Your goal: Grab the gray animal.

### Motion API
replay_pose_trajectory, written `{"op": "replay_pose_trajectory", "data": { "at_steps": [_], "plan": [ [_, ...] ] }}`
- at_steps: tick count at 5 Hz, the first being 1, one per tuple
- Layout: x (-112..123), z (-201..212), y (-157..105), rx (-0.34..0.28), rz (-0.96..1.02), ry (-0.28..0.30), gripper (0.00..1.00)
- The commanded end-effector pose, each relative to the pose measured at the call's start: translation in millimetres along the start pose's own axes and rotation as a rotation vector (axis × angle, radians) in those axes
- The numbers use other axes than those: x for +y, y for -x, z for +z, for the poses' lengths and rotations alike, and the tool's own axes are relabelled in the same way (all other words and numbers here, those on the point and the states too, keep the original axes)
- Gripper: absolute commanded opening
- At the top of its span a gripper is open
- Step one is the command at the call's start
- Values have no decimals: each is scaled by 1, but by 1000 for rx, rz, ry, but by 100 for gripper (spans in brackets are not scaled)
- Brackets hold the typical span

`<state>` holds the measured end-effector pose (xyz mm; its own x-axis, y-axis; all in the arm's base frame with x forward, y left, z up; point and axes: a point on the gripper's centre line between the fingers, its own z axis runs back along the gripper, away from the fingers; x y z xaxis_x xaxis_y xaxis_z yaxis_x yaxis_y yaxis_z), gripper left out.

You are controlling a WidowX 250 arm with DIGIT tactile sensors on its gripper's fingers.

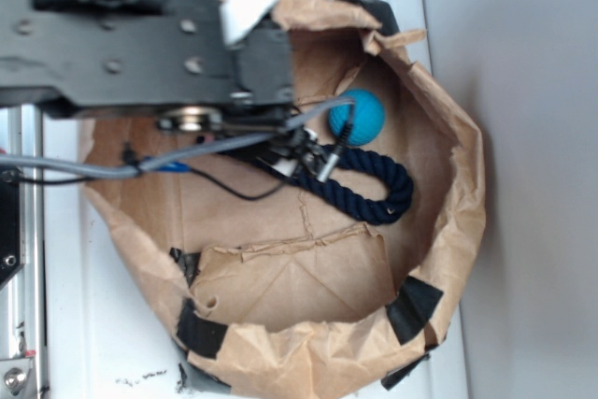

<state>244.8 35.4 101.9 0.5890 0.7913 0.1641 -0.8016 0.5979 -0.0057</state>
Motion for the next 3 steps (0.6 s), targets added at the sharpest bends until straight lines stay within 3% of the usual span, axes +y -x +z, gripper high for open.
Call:
{"op": "replay_pose_trajectory", "data": {
  "at_steps": [1, 2, 3],
  "plan": [
    [-7, 31, -21, -6, 148, 15, 100],
    [13, 26, -18, -38, 179, 44, 100],
    [33, 4, -7, -123, 199, 91, 100]
  ]
}}
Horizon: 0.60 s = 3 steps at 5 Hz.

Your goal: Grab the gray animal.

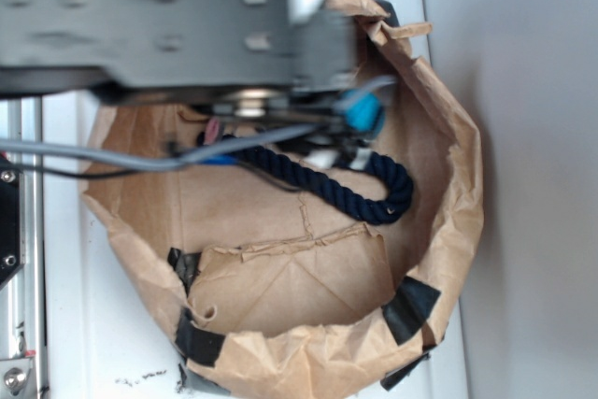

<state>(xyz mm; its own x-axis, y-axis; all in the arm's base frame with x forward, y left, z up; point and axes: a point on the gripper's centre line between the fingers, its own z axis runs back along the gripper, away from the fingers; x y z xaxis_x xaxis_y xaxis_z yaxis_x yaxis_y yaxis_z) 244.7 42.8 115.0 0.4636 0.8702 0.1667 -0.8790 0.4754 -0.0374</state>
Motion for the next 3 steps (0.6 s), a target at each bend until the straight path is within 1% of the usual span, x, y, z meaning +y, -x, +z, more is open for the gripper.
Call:
{"op": "replay_pose_trajectory", "data": {
  "at_steps": [1, 2, 3],
  "plan": [
    [25, -30, -3, -148, 88, 74, 100],
    [14, -40, -11, -151, 118, 23, 100],
    [0, -39, -16, -144, 144, -18, 100]
  ]
}}
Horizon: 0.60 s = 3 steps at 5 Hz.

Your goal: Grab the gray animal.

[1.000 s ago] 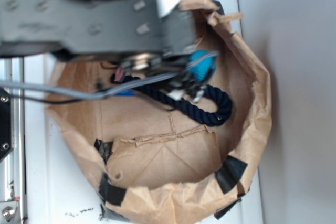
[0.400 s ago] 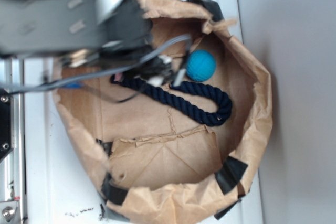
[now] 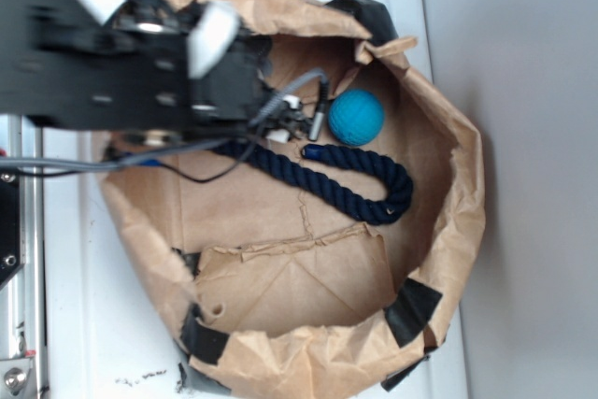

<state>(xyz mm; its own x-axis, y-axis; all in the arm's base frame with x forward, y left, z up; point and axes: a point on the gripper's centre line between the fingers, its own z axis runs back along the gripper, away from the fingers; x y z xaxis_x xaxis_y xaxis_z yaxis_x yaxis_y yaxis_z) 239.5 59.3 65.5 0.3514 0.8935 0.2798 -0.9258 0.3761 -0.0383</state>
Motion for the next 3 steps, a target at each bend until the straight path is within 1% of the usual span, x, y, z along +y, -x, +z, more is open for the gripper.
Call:
{"op": "replay_pose_trajectory", "data": {
  "at_steps": [1, 2, 3],
  "plan": [
    [-27, 4, -19, -24, 54, -29, 100],
    [-25, 8, -27, -10, 37, -21, 100],
    [-24, -2, -34, -17, 19, -12, 100]
  ]
}}
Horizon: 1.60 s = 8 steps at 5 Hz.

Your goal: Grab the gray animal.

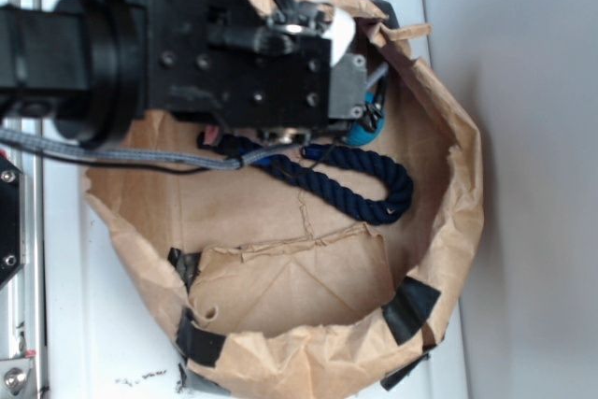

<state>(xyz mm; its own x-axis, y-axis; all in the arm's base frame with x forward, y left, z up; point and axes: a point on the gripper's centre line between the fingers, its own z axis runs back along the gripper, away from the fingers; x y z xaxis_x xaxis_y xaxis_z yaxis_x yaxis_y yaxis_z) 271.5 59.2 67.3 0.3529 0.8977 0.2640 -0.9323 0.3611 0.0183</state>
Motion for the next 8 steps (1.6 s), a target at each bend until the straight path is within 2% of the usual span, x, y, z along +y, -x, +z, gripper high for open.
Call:
{"op": "replay_pose_trajectory", "data": {
  "at_steps": [1, 3, 4, 5, 7, 8],
  "plan": [
    [9, -10, -27, -63, -16, 62, 100],
    [9, -43, -9, -149, -60, 25, 100],
    [12, -53, 0, -173, -89, 35, 100],
    [8, -46, -1, -158, -67, 36, 0],
    [14, -16, -12, -68, -71, 55, 0],
    [16, 9, -23, 10, -77, 78, 100]
  ]
}}
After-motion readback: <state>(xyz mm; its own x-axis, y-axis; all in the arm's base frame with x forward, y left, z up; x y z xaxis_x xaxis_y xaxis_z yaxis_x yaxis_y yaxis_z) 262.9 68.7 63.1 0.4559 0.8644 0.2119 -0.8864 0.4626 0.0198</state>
